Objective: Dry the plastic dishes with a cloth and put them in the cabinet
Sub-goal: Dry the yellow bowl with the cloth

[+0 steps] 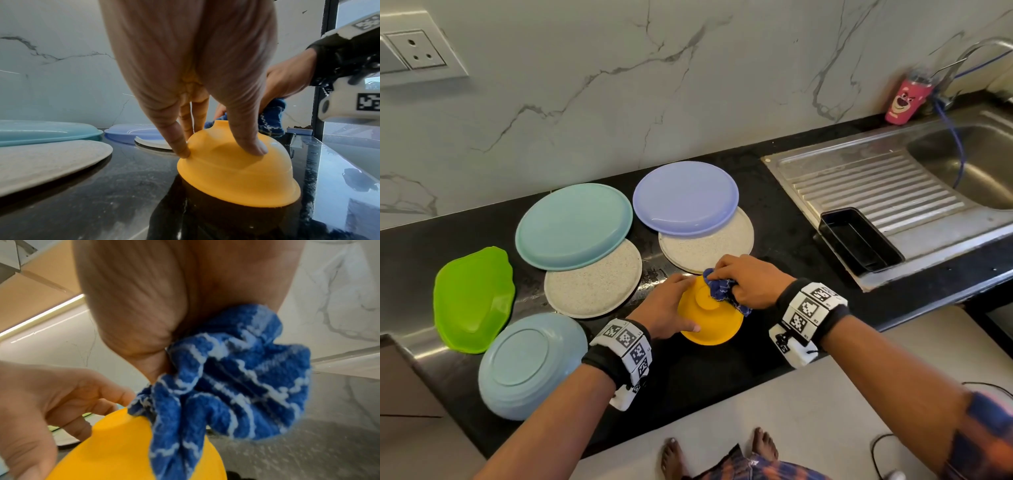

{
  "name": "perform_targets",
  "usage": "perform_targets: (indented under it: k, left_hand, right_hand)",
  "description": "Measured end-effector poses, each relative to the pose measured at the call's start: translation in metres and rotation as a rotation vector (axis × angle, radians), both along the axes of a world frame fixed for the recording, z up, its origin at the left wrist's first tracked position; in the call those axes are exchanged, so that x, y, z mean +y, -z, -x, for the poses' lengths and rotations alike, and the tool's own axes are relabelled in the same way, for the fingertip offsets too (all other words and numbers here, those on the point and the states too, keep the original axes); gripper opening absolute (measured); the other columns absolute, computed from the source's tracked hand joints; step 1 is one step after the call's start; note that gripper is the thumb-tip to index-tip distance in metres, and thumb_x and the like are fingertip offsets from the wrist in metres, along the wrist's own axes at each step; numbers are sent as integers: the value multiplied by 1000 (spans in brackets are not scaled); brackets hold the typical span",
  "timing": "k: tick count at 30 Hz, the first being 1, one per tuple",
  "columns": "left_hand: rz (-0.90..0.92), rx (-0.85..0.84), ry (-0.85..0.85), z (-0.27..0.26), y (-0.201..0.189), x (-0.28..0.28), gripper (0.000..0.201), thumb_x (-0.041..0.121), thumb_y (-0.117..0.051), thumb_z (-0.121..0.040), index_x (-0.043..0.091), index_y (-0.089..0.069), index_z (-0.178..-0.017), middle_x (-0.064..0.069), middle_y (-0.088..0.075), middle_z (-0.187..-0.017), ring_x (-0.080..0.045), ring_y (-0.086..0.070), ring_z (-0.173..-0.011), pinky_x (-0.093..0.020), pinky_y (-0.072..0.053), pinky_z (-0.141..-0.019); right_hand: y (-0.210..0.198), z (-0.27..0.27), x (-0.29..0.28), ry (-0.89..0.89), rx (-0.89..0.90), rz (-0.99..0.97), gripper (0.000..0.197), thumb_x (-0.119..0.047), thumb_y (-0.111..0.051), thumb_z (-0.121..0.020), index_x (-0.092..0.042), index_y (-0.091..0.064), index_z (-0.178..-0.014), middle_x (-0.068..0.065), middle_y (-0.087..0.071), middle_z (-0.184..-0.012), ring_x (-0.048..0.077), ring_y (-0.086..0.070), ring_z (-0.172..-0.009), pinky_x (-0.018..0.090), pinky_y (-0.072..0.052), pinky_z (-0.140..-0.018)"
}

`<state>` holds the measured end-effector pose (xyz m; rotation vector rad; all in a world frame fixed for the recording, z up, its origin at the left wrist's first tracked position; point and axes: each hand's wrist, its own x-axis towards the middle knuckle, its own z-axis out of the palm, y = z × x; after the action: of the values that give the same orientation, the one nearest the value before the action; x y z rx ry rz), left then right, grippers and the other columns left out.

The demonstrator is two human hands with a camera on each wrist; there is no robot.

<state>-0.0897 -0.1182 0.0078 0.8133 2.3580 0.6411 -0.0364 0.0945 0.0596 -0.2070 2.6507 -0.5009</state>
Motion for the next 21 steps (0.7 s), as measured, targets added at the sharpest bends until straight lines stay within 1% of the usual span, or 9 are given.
perform_targets:
  k: [3, 6, 9, 13, 15, 17, 21]
  left_hand:
    - [-9, 4, 7, -1, -1, 0, 98, 33, -88, -69, 18, -35, -151, -2, -36, -150, -25, -40, -135, -44, -34, -113]
    - [-29, 12, 13, -3, -1, 0, 94, 31, -88, -70, 20, -38, -149, -2, -37, -149, -26, -41, -134, -44, -35, -112]
    - [-35, 15, 17, -4, -2, 0, 93, 30, -86, -72, 21, -36, -150, -3, -36, -149, -26, -40, -135, -41, -33, -112]
    - [-22, 35, 9, -6, -2, 0, 97, 32, -86, -73, 19, -31, -152, -3, -34, -151, -25, -37, -138, -38, -30, -115]
    - [-10, 42, 6, -6, -1, -1, 99, 34, -86, -73, 17, -29, -153, -3, -32, -153, -24, -34, -140, -36, -27, -115]
    - [-14, 44, 4, -6, 0, -2, 102, 35, -86, -72, 16, -29, -154, -4, -32, -154, -24, -34, -140, -33, -25, -116]
    - [-1, 45, -6, -3, 1, 0, 104, 36, -88, -70, 15, -30, -153, -3, -32, -154, -23, -34, -140, -33, -26, -117]
  right_hand:
    - [-2, 13, 2, -4, -49, -12, 54, -7, -52, -88, -27, -57, -138, -2, -50, -137, 27, -52, -116, 45, -45, -100]
    - [-1, 18, -1, 40, -105, 13, 49, -10, -50, -92, -23, -56, -138, 2, -52, -137, 28, -53, -118, 44, -44, -103]
    - [4, 8, -2, 160, -82, 66, 43, -13, -46, -96, -21, -55, -137, 8, -57, -134, 30, -55, -119, 44, -43, -103]
    - [20, -25, 0, 380, -29, 191, 38, -22, -41, -103, -22, -50, -140, 7, -54, -137, 28, -54, -123, 39, -38, -106]
    - [31, -42, -4, 471, -7, 210, 38, -30, -44, -103, -22, -47, -140, 8, -52, -134, 31, -54, -122, 40, -38, -105]
    - [39, -56, -10, 546, 13, 230, 37, -35, -47, -102, -22, -48, -136, 7, -50, -130, 31, -56, -117, 40, -41, -101]
    - [43, -78, -18, 568, 68, 279, 32, -35, -55, -99, -23, -49, -127, 1, -48, -121, 25, -58, -107, 38, -45, -95]
